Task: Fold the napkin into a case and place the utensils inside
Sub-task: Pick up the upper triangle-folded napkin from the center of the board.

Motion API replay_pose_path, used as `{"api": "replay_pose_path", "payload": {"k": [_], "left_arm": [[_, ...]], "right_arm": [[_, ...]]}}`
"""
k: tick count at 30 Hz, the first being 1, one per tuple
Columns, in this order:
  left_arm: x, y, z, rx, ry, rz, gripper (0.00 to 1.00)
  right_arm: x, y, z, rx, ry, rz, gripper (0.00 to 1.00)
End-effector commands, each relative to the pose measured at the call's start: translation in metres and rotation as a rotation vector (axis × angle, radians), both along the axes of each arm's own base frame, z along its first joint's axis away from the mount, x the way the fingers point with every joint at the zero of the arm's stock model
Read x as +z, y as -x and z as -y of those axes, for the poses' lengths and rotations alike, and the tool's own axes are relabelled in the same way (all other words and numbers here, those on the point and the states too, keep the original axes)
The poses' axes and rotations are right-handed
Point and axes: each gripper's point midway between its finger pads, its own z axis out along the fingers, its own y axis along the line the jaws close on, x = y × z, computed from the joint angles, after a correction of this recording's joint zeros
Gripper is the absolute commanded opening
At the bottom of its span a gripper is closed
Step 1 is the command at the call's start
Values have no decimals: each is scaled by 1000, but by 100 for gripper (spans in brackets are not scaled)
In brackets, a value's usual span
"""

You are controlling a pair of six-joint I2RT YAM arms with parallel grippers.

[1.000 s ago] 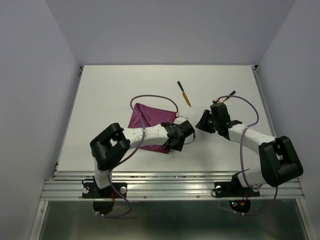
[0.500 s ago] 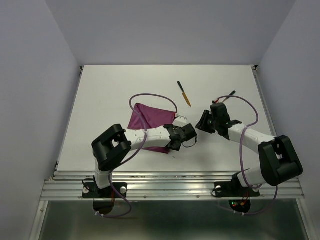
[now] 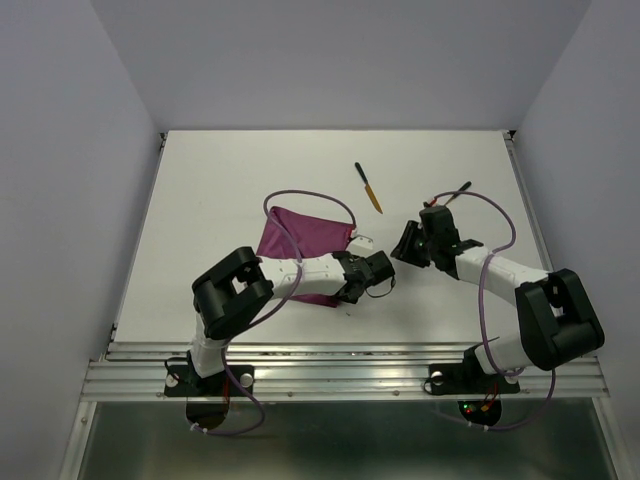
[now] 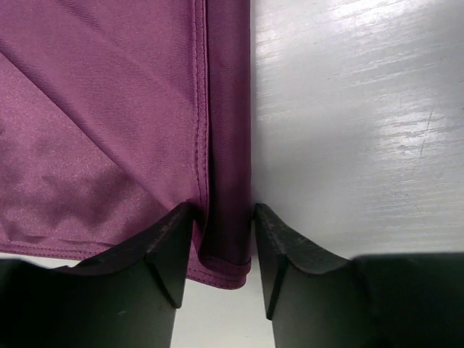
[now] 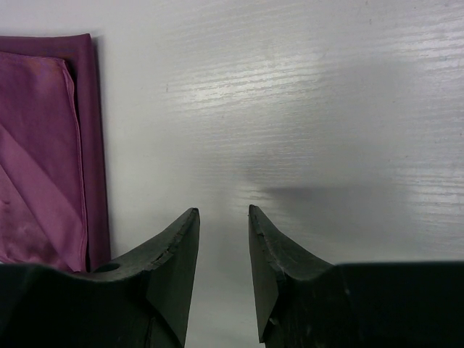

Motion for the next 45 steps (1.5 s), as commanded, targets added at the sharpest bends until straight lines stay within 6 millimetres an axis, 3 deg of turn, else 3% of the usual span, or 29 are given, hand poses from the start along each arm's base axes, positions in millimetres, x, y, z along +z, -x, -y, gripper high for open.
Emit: {"api": "replay_pose_path", "payload": {"k": [1,13,17,19,23,27,33,39,45], "left_arm": [[2,-3,1,-2,-8,22,48],[-14,-4,-9,-13,-21,-10,29],[-15,-11,-14,-8,16,-27,13],[-8,-15,-10,-26,55,-19,0],[9,-14,0,-94,171,-26,0],[30,-12,13,-152,293,-15,0],[40,-6,15,-180,385,-34,0],[43,-5,10,-179,421,-45,0],[41,-3,11,-185,436,-59,0]], "right_arm": [[15,-12,-5,17,-9,37,39],[18,-12,-5,24,-4,28,39],[20,-12,-6,34,-5,26,39],[21,-11,-10,58,-18,20,39],[29,-12,-31,129,-103,-1,41],[37,-22,-48,163,-181,4,52],[38,-40,-76,196,-257,-5,68],[20,-52,-91,174,-317,-39,69],[16,-59,-110,199,-355,-47,64]]}}
